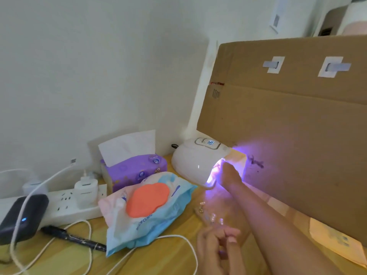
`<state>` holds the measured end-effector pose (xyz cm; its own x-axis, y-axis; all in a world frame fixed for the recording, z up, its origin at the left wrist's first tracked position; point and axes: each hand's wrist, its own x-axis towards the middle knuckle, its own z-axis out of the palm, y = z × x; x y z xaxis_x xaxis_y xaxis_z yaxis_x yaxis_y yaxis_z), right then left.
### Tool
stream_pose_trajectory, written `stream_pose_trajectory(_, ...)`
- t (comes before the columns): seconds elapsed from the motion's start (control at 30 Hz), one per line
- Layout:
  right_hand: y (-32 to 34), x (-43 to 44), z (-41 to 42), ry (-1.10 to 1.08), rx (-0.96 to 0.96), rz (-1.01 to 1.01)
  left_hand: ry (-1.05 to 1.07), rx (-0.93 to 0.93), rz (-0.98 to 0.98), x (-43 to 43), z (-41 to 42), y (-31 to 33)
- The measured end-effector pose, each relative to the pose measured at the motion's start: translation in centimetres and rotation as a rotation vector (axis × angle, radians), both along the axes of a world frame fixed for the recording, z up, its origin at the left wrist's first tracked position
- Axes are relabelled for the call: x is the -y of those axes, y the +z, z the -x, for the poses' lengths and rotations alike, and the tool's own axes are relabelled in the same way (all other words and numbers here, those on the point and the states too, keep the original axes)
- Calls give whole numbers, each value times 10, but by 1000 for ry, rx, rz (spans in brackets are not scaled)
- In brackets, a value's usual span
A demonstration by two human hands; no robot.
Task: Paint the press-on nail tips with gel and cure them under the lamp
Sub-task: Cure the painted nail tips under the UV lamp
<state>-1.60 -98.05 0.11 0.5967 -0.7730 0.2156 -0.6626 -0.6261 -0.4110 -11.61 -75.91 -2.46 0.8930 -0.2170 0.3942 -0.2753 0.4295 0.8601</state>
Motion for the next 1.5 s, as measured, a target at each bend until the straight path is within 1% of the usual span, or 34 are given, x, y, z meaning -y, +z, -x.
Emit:
stream_pose_trajectory(0.13, -2, 4, 36, -112, 92, -77, -42, -91, -81, 3, -2, -5)
stream_pose_trajectory(0.2, -6, 5, 60, -144, 101, -49, -27, -130, -84, 3, 0, 1)
stream_pose_trajectory(0.27, -12, 5, 75, -155, 96, -15, 4, -157, -44, -1, 6, 8)
stream_pose_trajectory(0.37, -16, 4, 80, -185, 92, 5, -42, -179, -27, -7, 14, 10)
stream_pose_trajectory(0.5, -18, 4, 76, -196, 91, 9, -74, -176, -150, -6, 12, 4)
stream_pose_trajectory(0.57, -18, 5, 76, -200, 89, 22, -50, -201, -159, -5, 11, 6)
stream_pose_trajectory(0.63, -17, 4, 76, -193, 90, 19, -71, -226, -165, -6, 11, 8)
stream_pose_trajectory(0.7, -16, 4, 76, -148, 135, -43, -104, -250, -168, -7, 12, 9)
stream_pose_trajectory(0.83, -15, 7, 79, 21, 302, -262, -148, -304, -177, -10, 13, 9)
stream_pose_trajectory(0.93, -12, 5, 81, 60, 395, -353, -177, -315, -186, -13, 13, 9)
stream_pose_trajectory(1.13, -10, 2, 80, 72, 374, -383, -249, -299, -234, -20, 12, 11)
stream_pose_trajectory(1.3, -15, 10, 78, 76, 394, -378, -318, -341, -178, -20, 10, 13)
stream_pose_trajectory(1.4, -14, 18, 75, 42, 320, -402, -335, -345, -185, -22, 11, 13)
stream_pose_trajectory(1.5, -3, 20, 73, 46, 227, -520, -321, -356, -184, -20, 11, 13)
